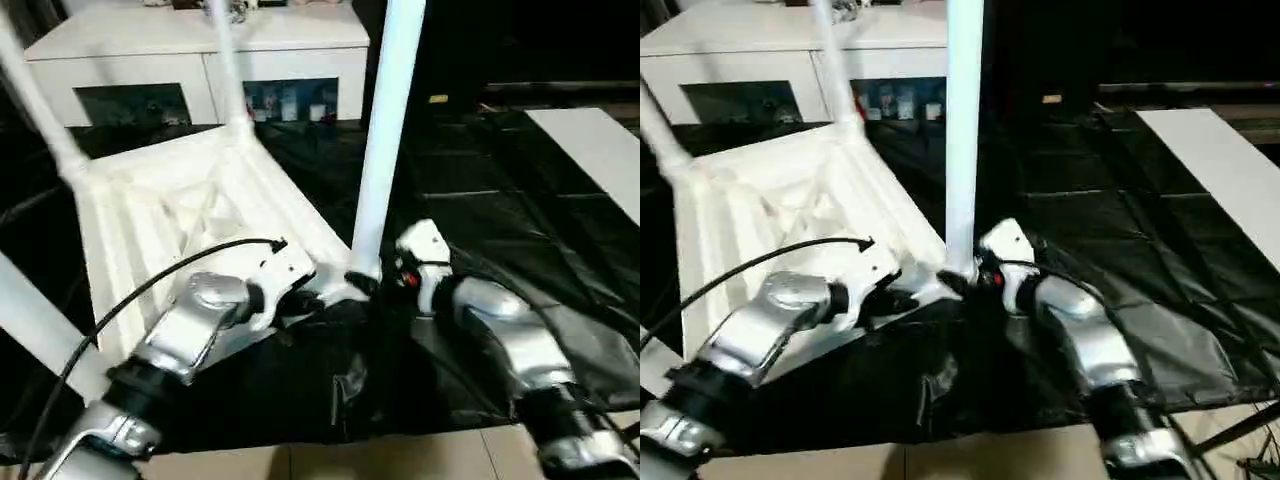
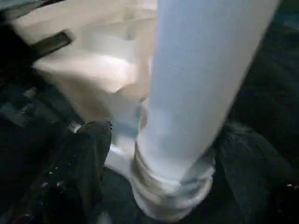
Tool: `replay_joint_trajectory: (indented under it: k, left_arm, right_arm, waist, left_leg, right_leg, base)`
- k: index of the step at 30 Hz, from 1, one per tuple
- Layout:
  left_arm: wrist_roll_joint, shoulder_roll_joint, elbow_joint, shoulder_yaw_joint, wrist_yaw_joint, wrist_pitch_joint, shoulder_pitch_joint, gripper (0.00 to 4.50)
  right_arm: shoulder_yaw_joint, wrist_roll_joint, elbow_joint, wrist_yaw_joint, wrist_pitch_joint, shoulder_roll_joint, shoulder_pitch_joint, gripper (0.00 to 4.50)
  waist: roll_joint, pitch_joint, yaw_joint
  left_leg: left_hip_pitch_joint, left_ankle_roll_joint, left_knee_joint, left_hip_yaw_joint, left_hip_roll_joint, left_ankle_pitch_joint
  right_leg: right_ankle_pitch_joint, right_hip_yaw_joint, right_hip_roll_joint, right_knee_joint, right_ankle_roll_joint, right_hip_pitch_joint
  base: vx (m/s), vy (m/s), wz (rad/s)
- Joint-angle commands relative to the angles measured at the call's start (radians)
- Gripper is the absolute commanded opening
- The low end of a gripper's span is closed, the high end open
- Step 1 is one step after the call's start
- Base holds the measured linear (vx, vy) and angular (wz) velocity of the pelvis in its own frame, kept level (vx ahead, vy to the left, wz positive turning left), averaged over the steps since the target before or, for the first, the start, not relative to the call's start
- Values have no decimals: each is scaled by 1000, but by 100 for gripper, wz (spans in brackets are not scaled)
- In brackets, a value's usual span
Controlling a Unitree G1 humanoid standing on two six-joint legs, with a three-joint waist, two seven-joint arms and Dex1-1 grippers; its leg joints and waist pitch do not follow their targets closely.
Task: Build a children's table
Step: Rotate leg to tighten
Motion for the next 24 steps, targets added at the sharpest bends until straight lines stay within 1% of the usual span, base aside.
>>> replay_joint_trajectory:
  k: [1,2,3,5,8,9,10,12,13,14,15,16,17,19,20,21,24]
  left_arm:
    - [3,22,5,-65,-65,25,38,0]
    - [2,30,-6,-68,-77,17,40,0]
    - [1,45,-25,-70,-95,21,45,0]
    - [-3,57,-44,-69,-114,32,49,0]
    - [-4,58,-51,-62,-118,40,50,0]
    - [-4,58,-54,-62,-118,41,50,0]
    - [-6,61,-57,-63,-119,41,50,0]
    - [-12,63,-62,-62,-120,44,51,0]
    - [-13,63,-63,-61,-121,45,52,0]
    - [-12,64,-65,-61,-123,46,53,0]
    - [-12,64,-66,-61,-124,47,54,0]
    - [-11,64,-68,-61,-125,49,55,0]
    - [-10,65,-68,-61,-126,50,58,0]
    - [-9,66,-69,-61,-126,52,60,0]
    - [-8,68,-70,-61,-126,53,62,0]
    - [-7,69,-71,-61,-127,53,63,0]
    - [-5,74,-71,-64,-132,57,65,0]
  right_arm:
    - [26,21,-43,81,22,-20,12,372]
    - [32,19,-44,90,22,-24,14,372]
    - [45,5,-39,92,20,-24,11,372]
    - [55,-11,-24,75,21,-8,-2,372]
    - [59,-22,-2,64,22,6,-18,372]
    - [62,-25,6,66,20,7,-23,372]
    - [64,-26,12,67,22,5,-29,372]
    - [57,-23,32,72,28,8,-43,372]
    - [54,-22,40,72,28,11,-47,356]
    - [52,-23,51,72,28,14,-53,356]
    - [51,-23,55,72,28,15,-55,345]
    - [51,-26,63,73,26,16,-58,328]
    - [54,-31,70,77,24,15,-61,321]
    - [60,-36,79,84,20,12,-65,315]
    - [62,-36,86,84,18,10,-68,294]
    - [65,-37,88,88,18,8,-69,294]
    - [75,-47,98,95,11,5,-72,269]
  waist:
    - [3,-48,-2]
    - [3,-48,-2]
    - [4,-47,-3]
    - [0,-45,-5]
    - [2,-45,-7]
    - [3,-46,-8]
    - [1,-47,-7]
    - [2,-51,-6]
    - [1,-51,-6]
    - [1,-53,-5]
    - [2,-54,-4]
    - [1,-54,-2]
    - [0,-54,-1]
    - [0,-54,0]
    - [-1,-53,0]
    - [-1,-52,0]
    - [-1,-52,0]
  left_leg:
    - [3,50,-69,-7,29,-170]
    - [3,51,-70,-8,30,-171]
    - [2,48,-70,-7,29,-179]
    - [4,41,-72,-6,28,-189]
    - [6,30,-73,-7,28,-196]
    - [6,26,-73,-8,29,-192]
    - [5,27,-72,-8,29,-181]
    - [4,36,-68,-7,28,-146]
    - [4,39,-67,-7,27,-139]
    - [3,44,-65,-6,26,-121]
    - [4,46,-64,-6,26,-114]
    - [3,51,-63,-6,26,-103]
    - [2,54,-63,-5,26,-102]
    - [3,55,-63,-5,26,-104]
    - [3,53,-63,-5,26,-115]
    - [3,51,-63,-5,26,-122]
    - [4,46,-64,-5,26,-128]
  right_leg:
    - [-18,41,-64,-65,-248,45]
    - [-20,40,-65,-64,-251,44]
    - [-44,40,-67,-68,-256,42]
    - [-84,41,-66,-71,-251,40]
    - [-116,41,-66,-71,-246,38]
    - [-113,41,-66,-70,-247,39]
    - [-93,41,-66,-68,-249,40]
    - [-36,41,-66,-62,-255,42]
    - [-22,40,-64,-61,-256,42]
    - [10,40,-65,-57,-264,43]
    - [21,39,-64,-57,-266,43]
    - [39,39,-64,-55,-267,44]
    - [44,39,-65,-55,-269,45]
    - [36,39,-65,-55,-267,46]
    - [16,39,-66,-57,-267,45]
    - [1,39,-66,-58,-264,45]
    - [-16,40,-66,-59,-259,45]
  base:
    - [0,0,0]
    - [0,0,0]
    - [0,0,0]
    - [0,0,0]
    - [0,0,0]
    - [0,0,0]
    - [0,0,0]
    - [0,0,0]
    - [0,0,0]
    - [0,0,0]
    - [0,0,0]
    - [0,0,0]
    - [0,0,0]
    - [0,0,0]
    - [0,0,0]
    - [0,0,0]
    - [0,0,0]
